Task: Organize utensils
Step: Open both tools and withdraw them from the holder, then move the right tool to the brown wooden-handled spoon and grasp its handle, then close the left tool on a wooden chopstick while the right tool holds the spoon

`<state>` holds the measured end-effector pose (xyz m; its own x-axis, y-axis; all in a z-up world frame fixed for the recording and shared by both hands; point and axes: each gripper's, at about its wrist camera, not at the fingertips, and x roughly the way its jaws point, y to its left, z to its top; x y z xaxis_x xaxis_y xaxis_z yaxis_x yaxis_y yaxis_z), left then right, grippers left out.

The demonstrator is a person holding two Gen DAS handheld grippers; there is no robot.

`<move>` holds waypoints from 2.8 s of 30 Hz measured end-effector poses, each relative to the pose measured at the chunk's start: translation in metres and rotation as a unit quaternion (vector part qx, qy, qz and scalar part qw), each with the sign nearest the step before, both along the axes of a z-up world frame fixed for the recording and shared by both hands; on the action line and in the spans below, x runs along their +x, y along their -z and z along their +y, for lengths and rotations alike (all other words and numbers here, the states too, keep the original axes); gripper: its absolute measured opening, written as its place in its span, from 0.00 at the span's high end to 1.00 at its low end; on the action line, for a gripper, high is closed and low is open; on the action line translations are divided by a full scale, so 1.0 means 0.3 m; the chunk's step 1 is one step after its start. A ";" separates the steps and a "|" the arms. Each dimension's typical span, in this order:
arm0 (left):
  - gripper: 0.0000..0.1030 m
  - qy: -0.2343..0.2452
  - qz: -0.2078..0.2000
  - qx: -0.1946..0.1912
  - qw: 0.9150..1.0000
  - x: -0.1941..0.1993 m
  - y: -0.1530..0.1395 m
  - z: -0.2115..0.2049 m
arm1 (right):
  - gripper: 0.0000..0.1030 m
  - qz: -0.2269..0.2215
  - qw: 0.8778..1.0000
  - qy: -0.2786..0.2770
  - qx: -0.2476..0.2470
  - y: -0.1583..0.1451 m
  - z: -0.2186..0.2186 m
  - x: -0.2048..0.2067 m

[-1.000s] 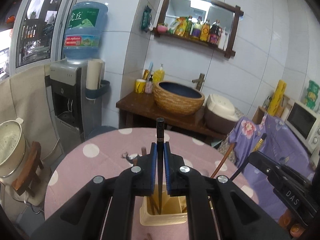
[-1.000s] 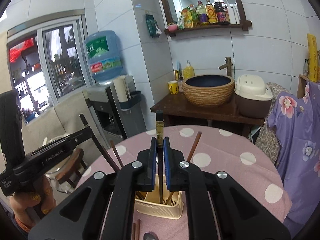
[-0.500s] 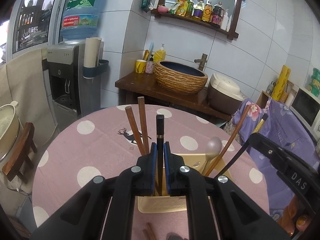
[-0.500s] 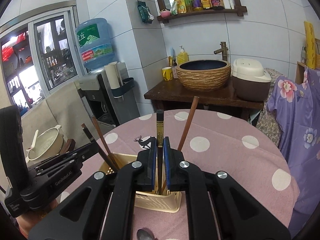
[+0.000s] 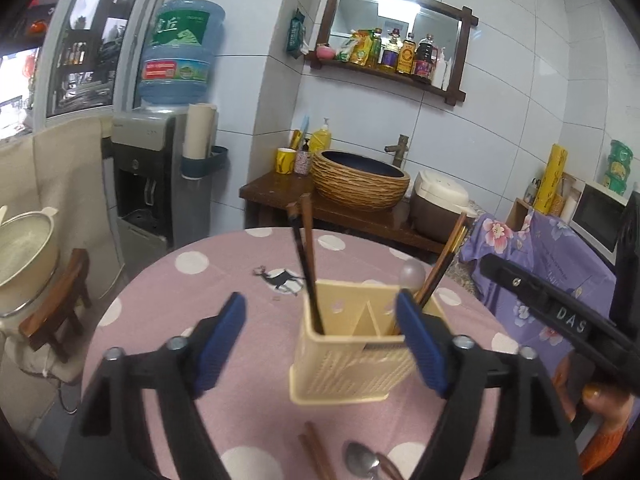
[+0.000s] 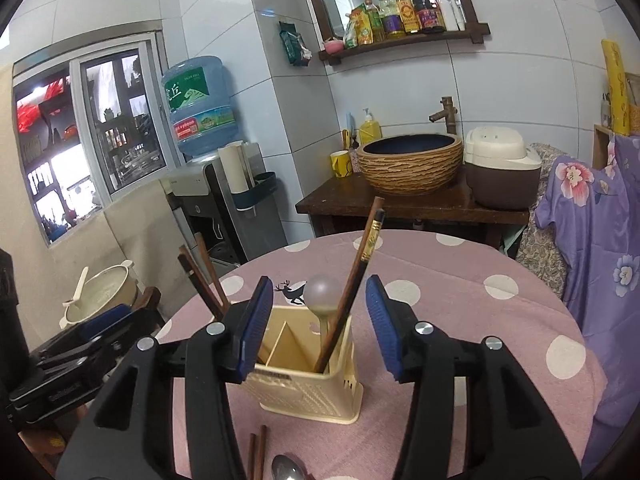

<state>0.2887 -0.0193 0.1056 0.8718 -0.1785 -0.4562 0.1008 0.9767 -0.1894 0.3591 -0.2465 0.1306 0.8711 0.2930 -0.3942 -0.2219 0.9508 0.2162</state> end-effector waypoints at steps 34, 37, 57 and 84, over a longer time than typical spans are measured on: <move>0.62 -0.051 0.175 0.046 0.982 -0.219 0.489 0.079 | 0.57 0.180 0.966 -0.076 -0.168 0.564 0.134 -0.235; 0.62 -0.043 0.175 0.045 0.983 -0.225 0.487 0.067 | 0.63 0.198 0.959 -0.089 -0.183 0.580 0.162 -0.207; 0.62 -0.015 0.199 0.032 0.979 -0.195 0.504 0.003 | 0.84 0.224 0.953 -0.119 -0.167 0.613 0.181 -0.165; 0.62 -0.011 0.223 0.080 0.971 -0.107 0.543 -0.153 | 0.84 0.223 0.965 -0.079 -0.116 0.617 0.055 -0.213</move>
